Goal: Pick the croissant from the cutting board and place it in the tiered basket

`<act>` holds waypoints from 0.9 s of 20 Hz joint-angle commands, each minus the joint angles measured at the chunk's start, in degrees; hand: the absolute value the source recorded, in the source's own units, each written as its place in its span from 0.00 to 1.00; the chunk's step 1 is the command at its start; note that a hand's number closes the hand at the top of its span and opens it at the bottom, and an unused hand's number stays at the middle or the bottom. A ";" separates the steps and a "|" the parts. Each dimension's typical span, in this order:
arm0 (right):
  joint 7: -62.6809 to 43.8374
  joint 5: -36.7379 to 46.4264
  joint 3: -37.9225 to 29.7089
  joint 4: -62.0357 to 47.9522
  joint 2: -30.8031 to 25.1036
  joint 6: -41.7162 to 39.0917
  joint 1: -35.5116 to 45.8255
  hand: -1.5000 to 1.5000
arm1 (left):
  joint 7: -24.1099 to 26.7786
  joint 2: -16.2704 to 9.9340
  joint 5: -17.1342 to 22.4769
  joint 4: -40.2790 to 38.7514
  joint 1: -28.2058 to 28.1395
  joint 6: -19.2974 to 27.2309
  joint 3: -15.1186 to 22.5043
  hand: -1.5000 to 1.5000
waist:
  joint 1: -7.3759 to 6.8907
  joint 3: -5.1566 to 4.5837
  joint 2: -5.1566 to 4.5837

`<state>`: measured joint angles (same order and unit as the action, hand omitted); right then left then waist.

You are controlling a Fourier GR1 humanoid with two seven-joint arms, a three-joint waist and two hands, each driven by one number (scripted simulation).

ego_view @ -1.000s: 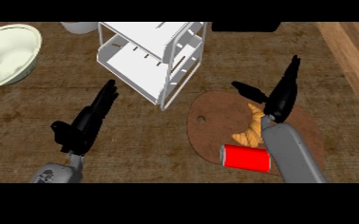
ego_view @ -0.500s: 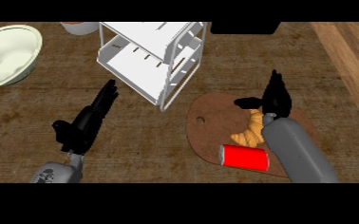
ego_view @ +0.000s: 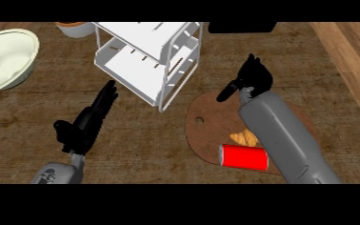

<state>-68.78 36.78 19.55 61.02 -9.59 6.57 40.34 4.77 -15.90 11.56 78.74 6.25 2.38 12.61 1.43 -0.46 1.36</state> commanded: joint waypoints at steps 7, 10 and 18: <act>-16.42 7.23 -3.97 -2.16 2.72 -11.46 1.85 0.00 | 1.02 0.69 -0.67 0.41 -1.69 0.14 0.38 0.50 | 0.52 0.18 -0.17; -16.43 8.51 -7.29 -2.46 3.41 -10.58 -0.02 0.00 | -0.43 0.24 -0.66 1.56 -0.71 0.52 -0.21 0.50 | 0.43 0.29 -0.34; -16.44 15.31 -10.77 4.80 8.22 -13.82 -5.69 0.00 | 1.02 1.09 -1.45 -0.80 -0.92 0.55 -0.65 0.50 | 0.17 0.31 -0.65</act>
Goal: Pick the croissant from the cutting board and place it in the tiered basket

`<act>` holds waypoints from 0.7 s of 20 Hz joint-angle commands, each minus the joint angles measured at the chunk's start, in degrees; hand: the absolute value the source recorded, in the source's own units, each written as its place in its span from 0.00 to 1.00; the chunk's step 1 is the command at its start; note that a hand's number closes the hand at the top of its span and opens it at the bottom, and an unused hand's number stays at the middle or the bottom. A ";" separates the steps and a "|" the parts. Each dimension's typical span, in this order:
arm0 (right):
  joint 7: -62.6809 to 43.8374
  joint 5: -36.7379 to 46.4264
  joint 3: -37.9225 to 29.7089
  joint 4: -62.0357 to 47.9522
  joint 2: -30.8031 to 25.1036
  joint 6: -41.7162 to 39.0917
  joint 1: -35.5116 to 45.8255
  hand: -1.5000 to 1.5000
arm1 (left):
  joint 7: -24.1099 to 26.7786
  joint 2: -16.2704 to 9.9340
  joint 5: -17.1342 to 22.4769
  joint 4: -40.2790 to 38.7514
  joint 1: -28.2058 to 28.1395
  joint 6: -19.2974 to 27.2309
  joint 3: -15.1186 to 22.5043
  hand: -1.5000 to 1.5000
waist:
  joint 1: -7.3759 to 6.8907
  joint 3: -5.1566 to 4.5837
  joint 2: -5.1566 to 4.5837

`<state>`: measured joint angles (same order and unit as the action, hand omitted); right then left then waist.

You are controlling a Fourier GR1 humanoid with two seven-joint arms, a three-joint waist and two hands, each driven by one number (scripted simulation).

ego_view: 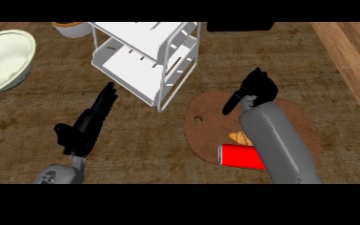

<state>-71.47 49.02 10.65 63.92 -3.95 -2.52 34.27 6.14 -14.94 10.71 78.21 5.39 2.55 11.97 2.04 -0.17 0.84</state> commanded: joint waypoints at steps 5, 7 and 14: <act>-13.75 7.08 -2.48 4.80 3.83 -0.46 -7.98 0.00 | 1.62 0.23 -0.41 -0.67 -1.17 -1.28 0.15 0.50 | -0.78 0.03 -0.33; -13.75 7.39 -4.99 8.73 3.87 -4.85 -8.53 0.00 | -0.62 0.08 -0.15 0.80 0.18 -1.13 -0.09 0.50 | -0.56 0.06 -0.17; -12.68 7.53 -3.94 13.21 3.91 -4.22 -15.77 0.00 | 1.50 0.51 -0.89 -1.93 1.29 -1.78 -1.13 0.50 | -1.38 0.11 -0.68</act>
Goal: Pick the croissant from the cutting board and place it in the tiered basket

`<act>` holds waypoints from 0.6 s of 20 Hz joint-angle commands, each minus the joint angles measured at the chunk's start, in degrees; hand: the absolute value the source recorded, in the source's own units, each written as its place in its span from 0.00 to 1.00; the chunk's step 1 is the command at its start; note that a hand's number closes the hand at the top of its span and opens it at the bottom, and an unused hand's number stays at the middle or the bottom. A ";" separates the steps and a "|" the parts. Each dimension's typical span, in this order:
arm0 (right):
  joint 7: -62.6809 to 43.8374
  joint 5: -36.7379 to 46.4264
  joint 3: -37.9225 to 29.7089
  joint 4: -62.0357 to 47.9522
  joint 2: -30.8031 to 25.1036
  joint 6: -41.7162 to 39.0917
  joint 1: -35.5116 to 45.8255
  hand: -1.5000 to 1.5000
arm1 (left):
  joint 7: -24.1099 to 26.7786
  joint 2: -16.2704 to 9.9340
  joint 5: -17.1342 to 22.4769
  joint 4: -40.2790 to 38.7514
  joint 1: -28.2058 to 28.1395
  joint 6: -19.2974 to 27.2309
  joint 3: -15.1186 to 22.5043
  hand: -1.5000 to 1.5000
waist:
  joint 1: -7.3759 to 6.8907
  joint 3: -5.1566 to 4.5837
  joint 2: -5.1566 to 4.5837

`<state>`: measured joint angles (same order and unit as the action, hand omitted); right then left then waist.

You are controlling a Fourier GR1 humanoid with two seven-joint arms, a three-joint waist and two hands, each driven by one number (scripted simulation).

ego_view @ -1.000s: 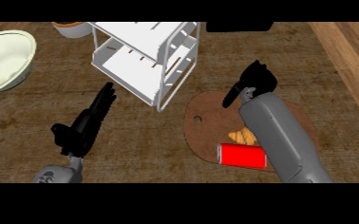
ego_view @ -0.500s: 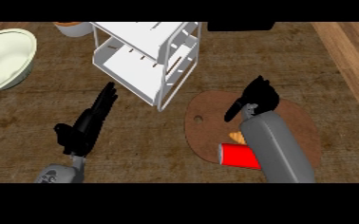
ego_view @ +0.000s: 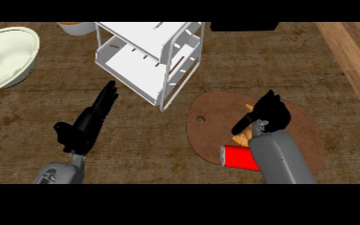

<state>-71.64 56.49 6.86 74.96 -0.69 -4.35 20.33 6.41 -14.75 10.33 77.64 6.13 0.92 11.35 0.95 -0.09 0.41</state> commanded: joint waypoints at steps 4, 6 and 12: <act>-12.31 -0.22 -0.05 2.81 0.66 -1.58 -2.11 0.00 | 0.51 2.34 -2.36 -1.04 0.82 0.91 1.33 0.50 | -0.76 0.06 -0.36; -12.77 0.58 0.98 4.06 0.66 -2.12 -4.10 0.00 | -1.18 -0.06 -0.19 0.41 1.01 -1.56 -0.66 0.50 | -0.88 0.06 -0.29; -6.91 2.61 5.13 0.80 0.67 11.01 -2.55 1.00 | -1.35 1.44 -1.83 1.15 0.87 -1.03 -0.54 0.50 | -1.54 0.11 -0.42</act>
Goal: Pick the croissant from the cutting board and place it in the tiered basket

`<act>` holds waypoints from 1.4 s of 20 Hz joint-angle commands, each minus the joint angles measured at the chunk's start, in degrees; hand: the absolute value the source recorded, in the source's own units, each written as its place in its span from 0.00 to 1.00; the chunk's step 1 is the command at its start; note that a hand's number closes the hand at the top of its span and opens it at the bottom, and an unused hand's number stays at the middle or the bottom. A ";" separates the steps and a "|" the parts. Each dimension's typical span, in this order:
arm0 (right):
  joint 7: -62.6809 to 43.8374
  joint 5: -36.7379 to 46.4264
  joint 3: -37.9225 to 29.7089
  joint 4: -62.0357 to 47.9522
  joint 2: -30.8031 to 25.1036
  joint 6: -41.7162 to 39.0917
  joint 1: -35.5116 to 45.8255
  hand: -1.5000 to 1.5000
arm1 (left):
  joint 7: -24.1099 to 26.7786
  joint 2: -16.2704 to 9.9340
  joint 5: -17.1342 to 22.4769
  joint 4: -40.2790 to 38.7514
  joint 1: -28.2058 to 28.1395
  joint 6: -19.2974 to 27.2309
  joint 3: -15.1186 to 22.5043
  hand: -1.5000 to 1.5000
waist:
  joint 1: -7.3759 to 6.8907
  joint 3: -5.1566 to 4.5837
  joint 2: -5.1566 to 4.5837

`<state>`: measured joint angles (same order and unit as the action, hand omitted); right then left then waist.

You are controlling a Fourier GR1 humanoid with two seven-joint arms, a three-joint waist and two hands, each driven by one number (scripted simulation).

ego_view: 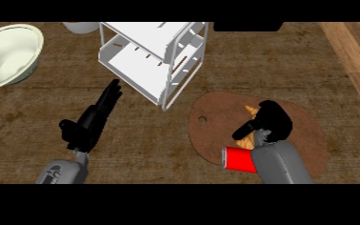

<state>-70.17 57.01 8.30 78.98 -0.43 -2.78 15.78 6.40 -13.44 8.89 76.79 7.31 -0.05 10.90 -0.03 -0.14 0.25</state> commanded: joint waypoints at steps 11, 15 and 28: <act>-1.43 7.30 -0.54 -2.72 0.39 5.88 -0.08 1.00 | -0.78 -0.55 -0.06 0.95 -0.45 -3.65 -3.21 0.50 | -0.05 0.14 -0.20; -5.27 11.07 4.93 6.01 0.42 2.21 -2.88 1.00 | -0.25 2.51 -2.77 -0.96 0.77 -0.79 -2.10 0.50 | 0.38 0.11 -0.11; -1.28 16.49 25.01 37.51 0.42 10.23 -12.78 1.00 | 0.97 2.39 -3.38 -0.15 -1.75 -1.42 -2.73 0.50 | 0.37 0.09 0.12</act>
<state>-63.39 73.58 29.41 109.10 -0.35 1.03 0.16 5.38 -11.19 6.24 77.88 6.46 -1.59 8.20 0.48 -0.02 0.35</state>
